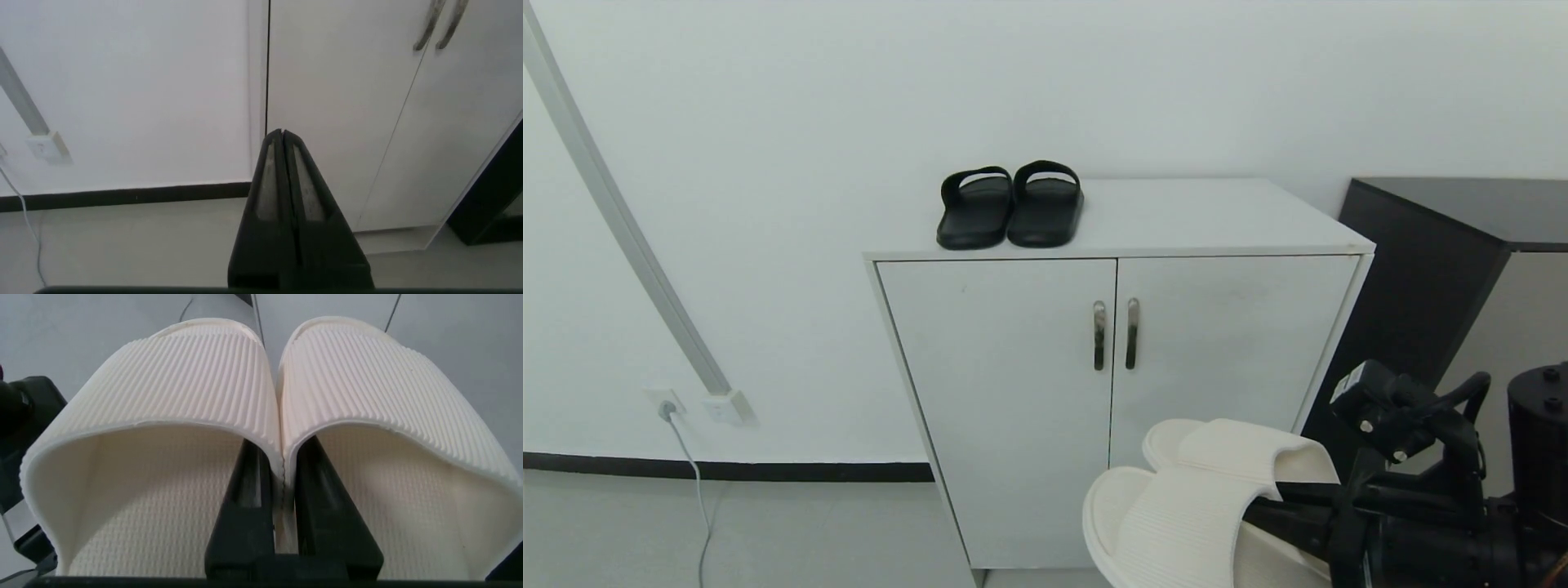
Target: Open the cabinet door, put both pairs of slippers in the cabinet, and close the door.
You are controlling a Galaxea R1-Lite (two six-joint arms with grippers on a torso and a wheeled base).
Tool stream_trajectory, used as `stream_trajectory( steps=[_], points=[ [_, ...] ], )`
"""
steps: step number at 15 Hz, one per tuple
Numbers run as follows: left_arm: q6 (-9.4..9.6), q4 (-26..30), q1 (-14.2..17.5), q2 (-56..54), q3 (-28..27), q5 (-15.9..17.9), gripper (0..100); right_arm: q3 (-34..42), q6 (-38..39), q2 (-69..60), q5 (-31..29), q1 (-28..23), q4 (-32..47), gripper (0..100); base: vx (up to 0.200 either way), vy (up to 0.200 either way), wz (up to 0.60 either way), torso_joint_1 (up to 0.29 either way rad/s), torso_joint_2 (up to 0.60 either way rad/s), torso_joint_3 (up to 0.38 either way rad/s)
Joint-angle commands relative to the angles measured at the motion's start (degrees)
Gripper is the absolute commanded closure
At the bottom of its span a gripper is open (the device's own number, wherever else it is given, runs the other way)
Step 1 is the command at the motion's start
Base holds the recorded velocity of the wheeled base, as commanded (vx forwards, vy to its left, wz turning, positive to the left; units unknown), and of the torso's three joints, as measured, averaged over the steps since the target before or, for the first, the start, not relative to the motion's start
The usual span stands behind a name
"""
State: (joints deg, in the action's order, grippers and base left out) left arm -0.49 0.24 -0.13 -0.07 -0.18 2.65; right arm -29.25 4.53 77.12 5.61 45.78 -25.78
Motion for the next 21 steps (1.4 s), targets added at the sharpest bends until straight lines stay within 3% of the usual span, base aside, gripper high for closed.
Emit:
stream_trajectory(
  steps=[1, 6, 7, 11, 21],
  points=[
    [0.05, 0.02, -0.04, 0.07, 0.01, -0.01, 100, -0.02, -0.05, -0.65, 0.02, 0.02, -0.06, 100, 0.0, 0.0, 0.0, -0.149, 0.48, 0.339],
    [0.05, 0.02, -0.04, 0.07, 0.01, 0.17, 100, 0.15, -0.05, 0.14, 0.02, 0.02, 0.03, 100, 0.0, 0.0, 0.0, -0.114, 0.46, 0.346],
    [0.05, 0.02, -0.04, 0.07, -0.08, 0.17, 0, 0.15, -0.05, 0.14, 0.02, 0.02, 0.03, 100, 0.0, 0.0, 0.0, -0.085, 0.44, 0.359],
    [0.05, 0.02, 0.05, 0.07, 0.01, 0.17, 0, 0.33, -0.05, 0.14, 0.02, 0.02, 0.03, 100, 0.0, 0.0, 0.0, -0.029, 0.39, 0.35],
    [0.84, 0.02, 0.05, 0.16, -0.87, -0.18, 0, 0.94, -0.76, 0.14, 0.02, 0.02, -0.23, 100, 0.0, 0.0, 0.0, 0.0, 0.0, 0.0]
  ],
)
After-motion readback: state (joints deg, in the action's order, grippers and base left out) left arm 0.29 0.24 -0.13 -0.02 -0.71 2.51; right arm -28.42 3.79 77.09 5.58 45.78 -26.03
